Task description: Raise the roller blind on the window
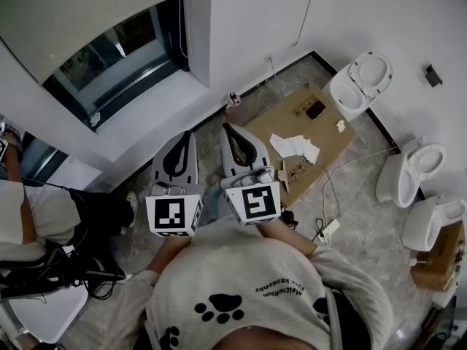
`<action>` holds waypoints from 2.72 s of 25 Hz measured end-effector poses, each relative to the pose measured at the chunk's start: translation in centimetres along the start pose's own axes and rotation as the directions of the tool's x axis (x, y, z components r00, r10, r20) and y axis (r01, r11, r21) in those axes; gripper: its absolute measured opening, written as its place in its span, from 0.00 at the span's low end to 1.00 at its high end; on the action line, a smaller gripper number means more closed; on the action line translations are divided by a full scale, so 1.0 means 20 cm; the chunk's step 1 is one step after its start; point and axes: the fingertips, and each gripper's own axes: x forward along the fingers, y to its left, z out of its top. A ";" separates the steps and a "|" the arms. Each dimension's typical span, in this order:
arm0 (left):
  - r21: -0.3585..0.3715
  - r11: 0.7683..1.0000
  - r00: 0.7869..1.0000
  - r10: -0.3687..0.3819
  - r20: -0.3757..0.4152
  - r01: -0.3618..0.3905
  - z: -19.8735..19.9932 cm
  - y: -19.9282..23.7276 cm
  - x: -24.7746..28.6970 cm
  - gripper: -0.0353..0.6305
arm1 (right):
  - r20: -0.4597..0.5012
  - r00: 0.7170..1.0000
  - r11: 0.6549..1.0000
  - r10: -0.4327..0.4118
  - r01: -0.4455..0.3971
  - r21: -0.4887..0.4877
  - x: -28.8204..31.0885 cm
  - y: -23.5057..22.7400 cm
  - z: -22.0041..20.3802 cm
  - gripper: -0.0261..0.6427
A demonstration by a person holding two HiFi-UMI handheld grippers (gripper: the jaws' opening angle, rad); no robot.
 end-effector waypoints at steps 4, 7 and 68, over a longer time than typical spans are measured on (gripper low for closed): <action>-0.006 1.000 1.000 -0.002 0.006 0.002 -0.03 0.08 0.13 0.06 | 0.015 1.000 1.000 -0.007 0.007 0.003 0.14 -0.06 -0.04 0.05; -0.009 1.000 1.000 -0.005 0.011 0.005 -0.04 0.15 0.26 0.06 | 0.029 0.999 1.000 -0.019 0.019 0.020 0.27 -0.12 -0.07 0.05; -0.106 0.973 0.975 -0.214 -0.066 0.207 -0.29 1.43 2.47 0.07 | -0.138 0.987 0.997 -0.079 0.080 0.004 2.61 -0.86 -0.61 0.05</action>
